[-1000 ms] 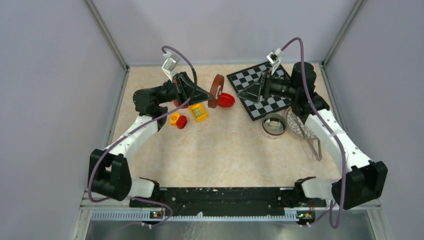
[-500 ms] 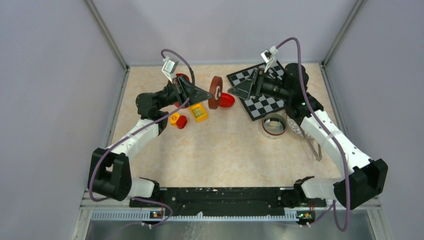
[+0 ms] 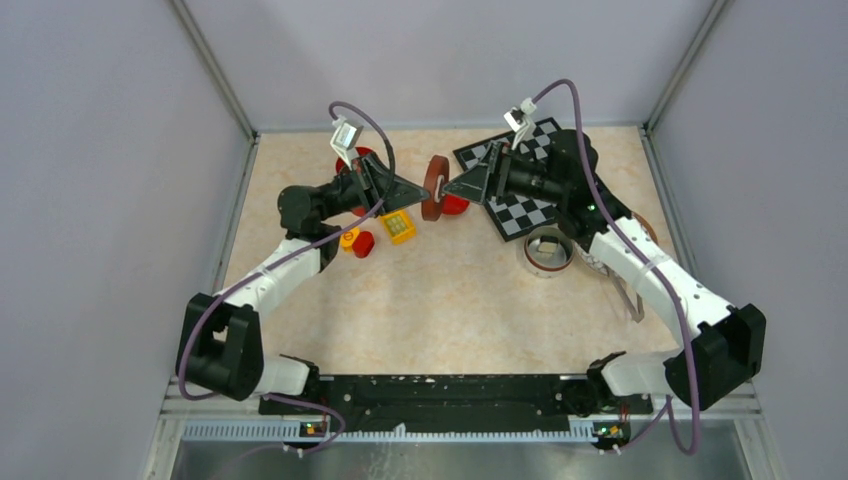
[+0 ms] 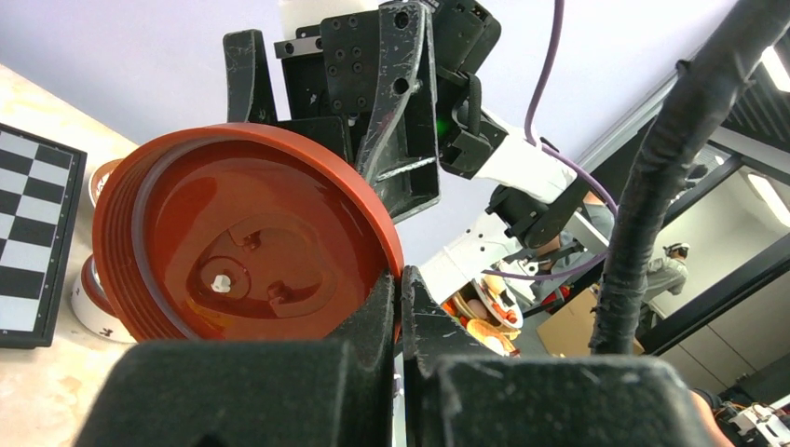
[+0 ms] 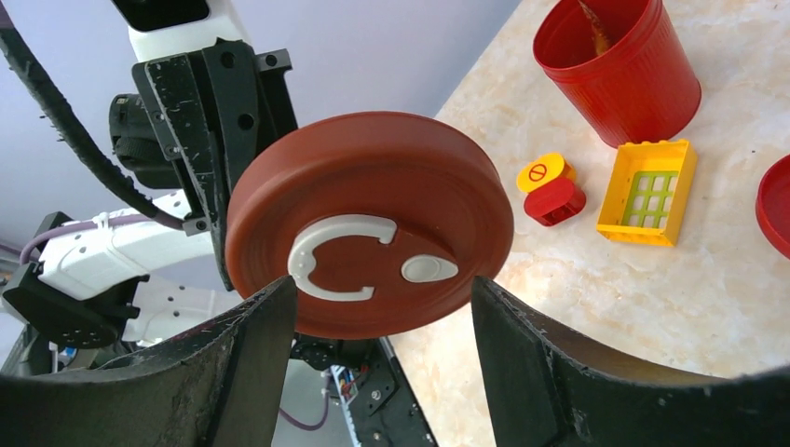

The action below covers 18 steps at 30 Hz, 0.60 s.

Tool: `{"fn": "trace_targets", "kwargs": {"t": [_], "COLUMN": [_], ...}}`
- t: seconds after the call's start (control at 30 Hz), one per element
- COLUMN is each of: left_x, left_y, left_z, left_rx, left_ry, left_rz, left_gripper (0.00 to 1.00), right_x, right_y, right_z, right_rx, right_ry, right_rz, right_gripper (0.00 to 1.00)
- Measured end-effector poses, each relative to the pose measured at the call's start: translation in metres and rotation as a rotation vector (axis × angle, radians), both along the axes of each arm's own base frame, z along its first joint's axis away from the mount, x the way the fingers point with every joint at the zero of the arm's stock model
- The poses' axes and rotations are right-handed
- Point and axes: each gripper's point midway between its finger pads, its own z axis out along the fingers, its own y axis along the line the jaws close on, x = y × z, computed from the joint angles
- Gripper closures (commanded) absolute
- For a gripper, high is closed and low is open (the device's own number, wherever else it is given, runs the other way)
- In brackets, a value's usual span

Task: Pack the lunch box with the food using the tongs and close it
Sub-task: Pick up the box lid from the center of the board.

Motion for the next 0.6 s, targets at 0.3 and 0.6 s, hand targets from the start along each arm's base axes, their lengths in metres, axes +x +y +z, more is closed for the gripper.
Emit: {"fn": "trace_targets", "kwargs": {"t": [0.3,0.6], "left_x": [0.0024,0.0048], "left_y": [-0.0078,-0.0107], "left_z": [-0.0083,-0.0096], "left_rx": [0.011,0.004], "left_ry": [0.018,0.030], "left_rz": [-0.011,-0.007], "left_gripper": [1.00,1.00], "right_x": [-0.0028,0.0039], "right_y": [0.0034,0.0088], "right_z": [0.0008,-0.0044], "right_rx": [0.003,-0.015], "right_ry": [-0.004,0.006], "right_rz": [0.011,-0.003], "right_gripper": [0.33,0.40]}}
